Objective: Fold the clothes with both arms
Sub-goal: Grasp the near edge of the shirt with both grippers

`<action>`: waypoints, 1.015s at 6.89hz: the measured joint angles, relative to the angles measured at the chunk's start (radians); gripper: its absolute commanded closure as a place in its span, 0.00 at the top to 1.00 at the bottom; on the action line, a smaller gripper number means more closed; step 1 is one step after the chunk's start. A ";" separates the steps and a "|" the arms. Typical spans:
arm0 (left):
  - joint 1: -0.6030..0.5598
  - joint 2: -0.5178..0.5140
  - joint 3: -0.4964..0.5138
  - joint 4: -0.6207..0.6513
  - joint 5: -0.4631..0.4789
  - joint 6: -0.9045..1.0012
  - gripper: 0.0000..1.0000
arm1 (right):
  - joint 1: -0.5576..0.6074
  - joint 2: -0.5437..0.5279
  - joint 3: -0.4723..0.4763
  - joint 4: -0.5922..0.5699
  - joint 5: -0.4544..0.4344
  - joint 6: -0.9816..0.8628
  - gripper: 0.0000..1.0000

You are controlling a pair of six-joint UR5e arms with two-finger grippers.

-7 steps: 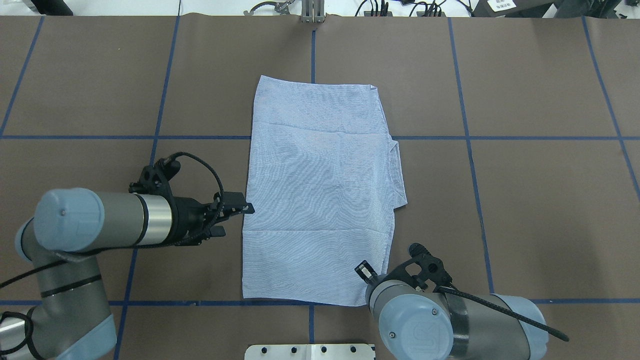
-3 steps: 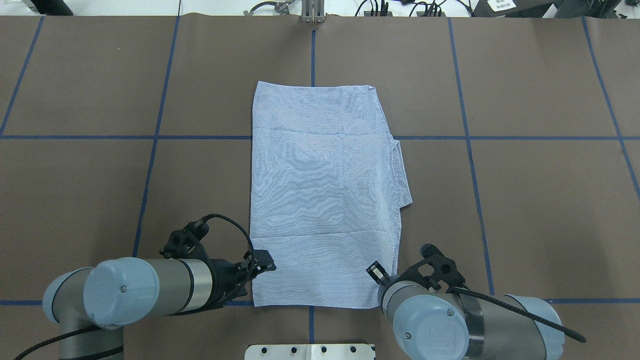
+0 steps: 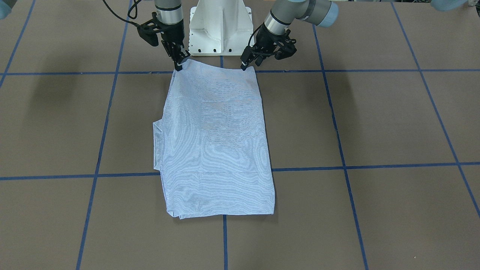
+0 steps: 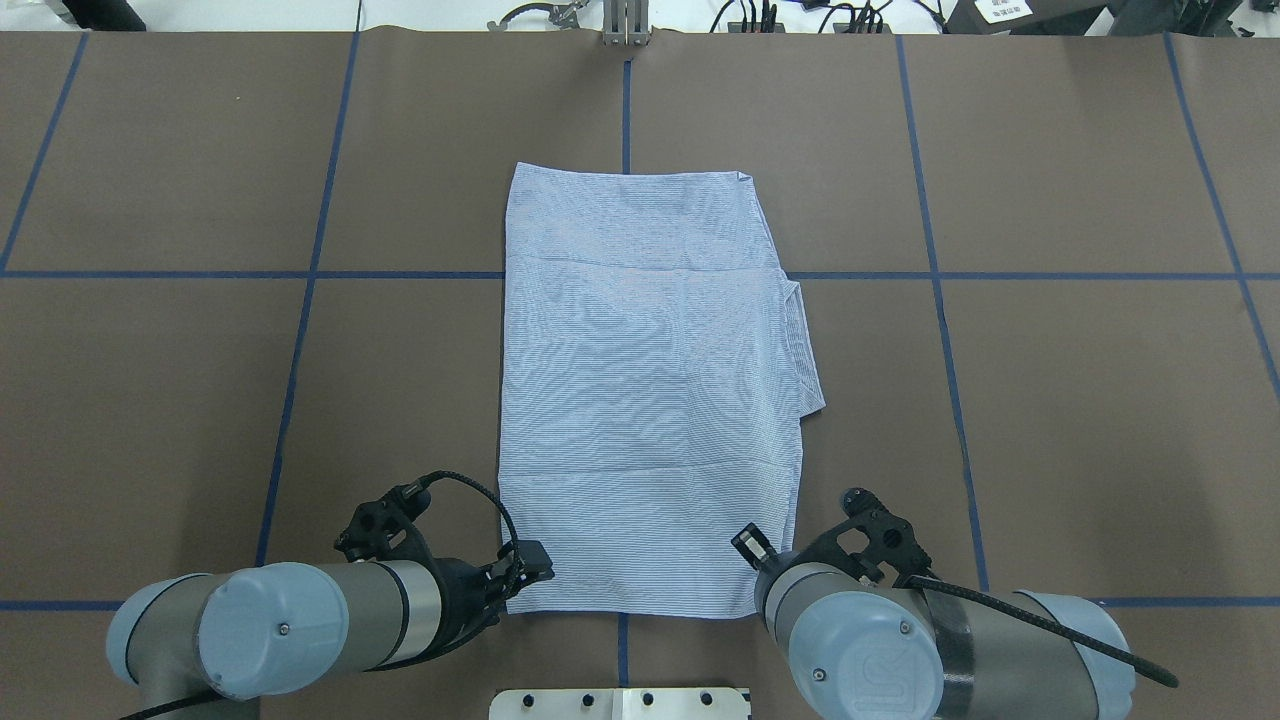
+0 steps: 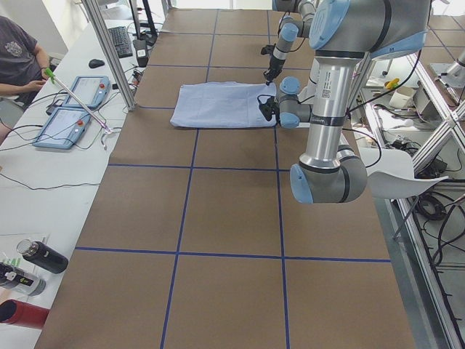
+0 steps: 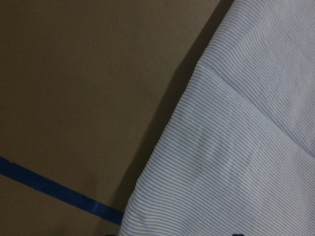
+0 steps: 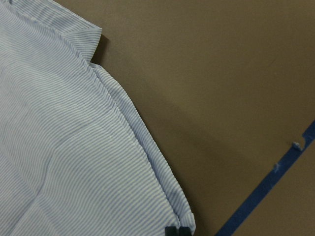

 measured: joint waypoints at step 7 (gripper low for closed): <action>0.023 -0.002 0.021 0.001 0.027 -0.002 0.00 | 0.000 -0.001 0.001 0.000 0.000 0.000 0.00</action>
